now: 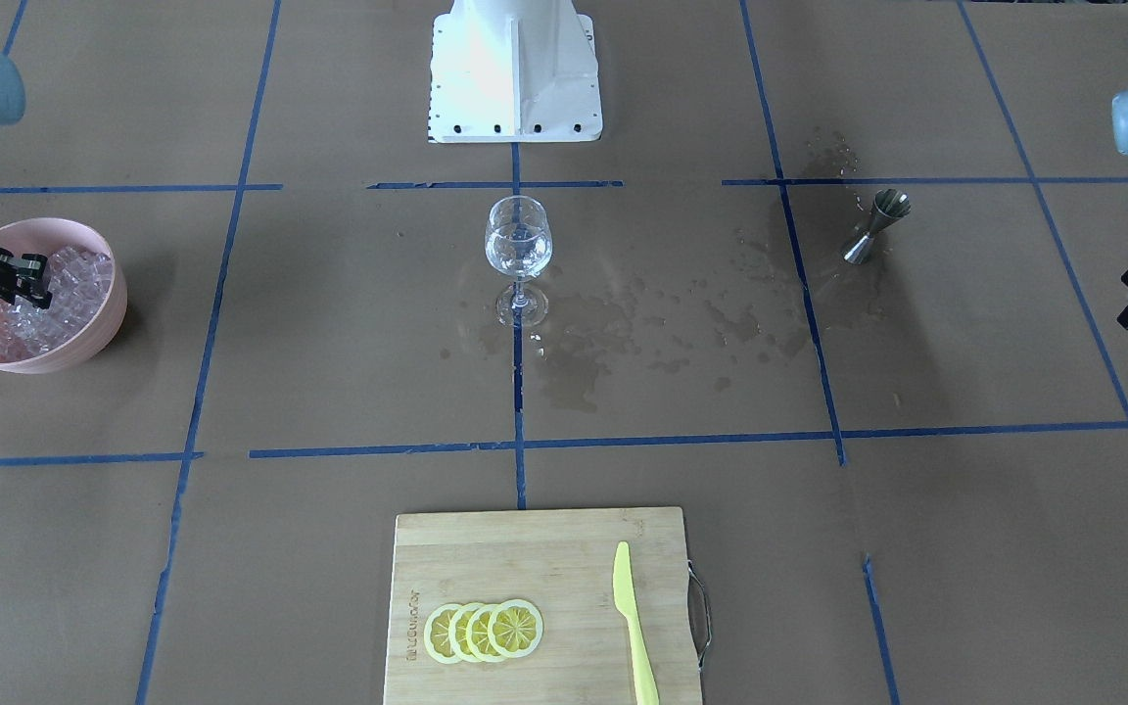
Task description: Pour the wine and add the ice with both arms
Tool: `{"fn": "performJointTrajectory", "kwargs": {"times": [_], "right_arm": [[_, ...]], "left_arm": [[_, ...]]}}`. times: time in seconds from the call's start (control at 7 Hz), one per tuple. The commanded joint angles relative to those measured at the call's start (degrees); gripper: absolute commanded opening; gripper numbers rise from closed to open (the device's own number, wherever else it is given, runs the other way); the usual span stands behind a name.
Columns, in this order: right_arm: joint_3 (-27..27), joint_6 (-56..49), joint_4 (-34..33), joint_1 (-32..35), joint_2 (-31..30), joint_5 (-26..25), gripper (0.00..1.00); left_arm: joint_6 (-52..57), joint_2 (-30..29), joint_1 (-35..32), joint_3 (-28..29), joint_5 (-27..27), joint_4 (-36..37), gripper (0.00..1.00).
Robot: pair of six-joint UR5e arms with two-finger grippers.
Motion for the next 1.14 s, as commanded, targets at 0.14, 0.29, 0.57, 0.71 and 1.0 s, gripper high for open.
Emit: {"fn": "performJointTrajectory", "kwargs": {"times": [0.14,0.29,0.57,0.71,1.0], "right_arm": [[9.6,-0.1,-0.2,3.6,0.5,0.8,0.00],[14.5,0.2,-0.2,3.9,0.7,0.5,0.00],[15.9,18.2,-0.4,0.6,10.1,0.1,0.00],[16.0,28.8,-0.4,-4.3,16.5,-1.4,0.00],[15.6,47.8,-2.1,-20.3,28.9,-14.9,0.00]], "left_arm": [[-0.6,1.2,0.0,0.1,0.0,-2.2,1.00],[-1.0,1.2,0.0,0.1,0.0,-2.8,1.00],[-1.1,1.2,0.0,0.3,-0.2,-4.3,1.00],[-1.0,1.2,0.0,0.3,-0.3,-4.4,1.00],[-1.0,1.2,0.0,0.5,-0.1,-5.5,1.00]]}}
